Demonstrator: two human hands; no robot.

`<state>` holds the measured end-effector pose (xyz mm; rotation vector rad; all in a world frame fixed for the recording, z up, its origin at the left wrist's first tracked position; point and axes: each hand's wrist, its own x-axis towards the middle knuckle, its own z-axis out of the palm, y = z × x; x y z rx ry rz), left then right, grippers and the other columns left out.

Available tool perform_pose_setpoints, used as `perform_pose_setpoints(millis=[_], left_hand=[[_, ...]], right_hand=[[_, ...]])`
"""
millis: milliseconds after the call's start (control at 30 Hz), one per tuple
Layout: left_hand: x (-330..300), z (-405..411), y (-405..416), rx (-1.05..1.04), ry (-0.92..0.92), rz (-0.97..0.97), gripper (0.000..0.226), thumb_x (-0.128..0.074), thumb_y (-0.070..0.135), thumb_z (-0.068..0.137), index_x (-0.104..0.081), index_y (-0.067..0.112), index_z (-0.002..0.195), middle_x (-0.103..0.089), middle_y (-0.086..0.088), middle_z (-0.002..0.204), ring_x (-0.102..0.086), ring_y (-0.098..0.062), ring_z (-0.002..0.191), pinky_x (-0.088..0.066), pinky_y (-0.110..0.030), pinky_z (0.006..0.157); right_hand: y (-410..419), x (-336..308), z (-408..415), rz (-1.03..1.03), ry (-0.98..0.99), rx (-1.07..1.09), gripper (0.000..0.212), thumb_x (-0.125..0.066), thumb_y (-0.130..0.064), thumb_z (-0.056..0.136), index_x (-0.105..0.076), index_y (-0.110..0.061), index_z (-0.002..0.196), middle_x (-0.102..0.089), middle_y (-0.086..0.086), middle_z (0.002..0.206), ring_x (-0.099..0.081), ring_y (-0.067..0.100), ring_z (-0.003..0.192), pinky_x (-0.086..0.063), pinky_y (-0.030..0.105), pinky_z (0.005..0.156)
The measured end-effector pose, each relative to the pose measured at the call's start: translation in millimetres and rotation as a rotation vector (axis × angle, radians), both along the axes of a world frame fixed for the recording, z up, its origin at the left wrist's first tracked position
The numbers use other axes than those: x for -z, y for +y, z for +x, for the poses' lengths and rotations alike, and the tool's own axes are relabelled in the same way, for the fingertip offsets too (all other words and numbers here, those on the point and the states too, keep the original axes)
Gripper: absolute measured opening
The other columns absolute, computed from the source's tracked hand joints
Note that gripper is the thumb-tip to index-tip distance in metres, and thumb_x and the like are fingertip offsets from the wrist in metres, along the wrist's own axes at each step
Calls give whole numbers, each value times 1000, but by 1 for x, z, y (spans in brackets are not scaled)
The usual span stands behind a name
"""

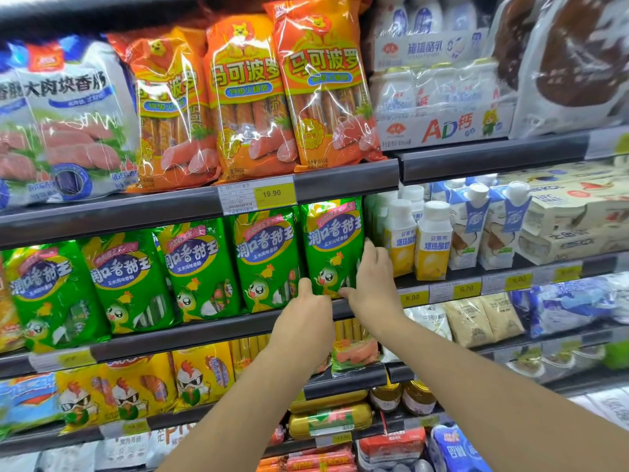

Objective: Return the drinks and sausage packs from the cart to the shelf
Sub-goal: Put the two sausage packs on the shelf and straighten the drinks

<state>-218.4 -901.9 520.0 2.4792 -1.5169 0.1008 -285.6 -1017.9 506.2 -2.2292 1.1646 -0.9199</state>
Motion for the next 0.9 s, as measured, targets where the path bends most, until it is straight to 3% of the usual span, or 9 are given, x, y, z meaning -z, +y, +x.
perform_pose_setpoints(millis=[167,233,333,400,500,633,700,900], left_hand=[[3,6,8,41,48,-54,29,-52,21,96,-63,19,123,-42,-4,126,-58,-19,76,-51,-28,67],[1,7,10,56,61,-116,27,-52,26,98,-63,19,122,-45,-1,119,-60,-18,81,-53,-29,75],[-4,1,6,108,60,-226,26,-51,30,100,-63,19,120,-52,3,116,-63,-16,88,-47,-30,84],[-6,-6,-4,160,107,-299,30,-54,30,98,-62,19,125,-56,2,120,-64,-17,93,-46,-25,80],[-11,-22,-22,225,155,-343,35,-57,30,97,-57,20,129,-57,3,124,-64,-17,94,-51,-28,86],[-19,-43,-53,250,208,-393,47,-62,29,94,-48,20,138,-52,3,134,-64,-18,97,-51,-32,90],[-23,-53,-69,225,233,-427,54,-65,29,92,-43,19,141,-48,2,137,-66,-18,96,-52,-33,91],[-33,-76,-116,36,232,-430,68,-65,35,92,-29,21,147,-42,0,141,-64,-22,102,-50,-35,92]], right_hand=[[2,4,-33,10,-63,-66,84,-80,-21,79,-29,-18,147,-37,-1,139,-40,16,132,-39,33,111],[2,4,-53,-12,-95,-55,74,-79,-21,79,-39,-20,141,-43,-4,129,-48,14,120,-44,28,101],[-7,-2,-84,-43,-111,14,64,-81,-21,78,-47,-22,133,-52,-7,112,-55,6,91,-42,13,75],[-18,-9,-102,-43,-129,61,63,-81,-20,78,-48,-20,132,-56,-6,103,-56,7,81,-44,16,69],[-38,-22,-122,-70,-125,97,67,-81,-21,79,-46,-18,136,-57,-6,90,-57,11,75,-52,32,76],[-68,-37,-136,-121,-35,77,81,-80,-31,79,-34,-20,145,-60,-9,73,-55,1,73,-48,31,76],[-82,-42,-139,-141,29,56,87,-80,-37,77,-30,-22,147,-63,-9,71,-54,1,71,-45,31,72],[-116,-52,-142,-149,118,-99,90,-79,-48,74,-26,-29,144,-66,-8,77,-67,19,83,-56,40,74]])
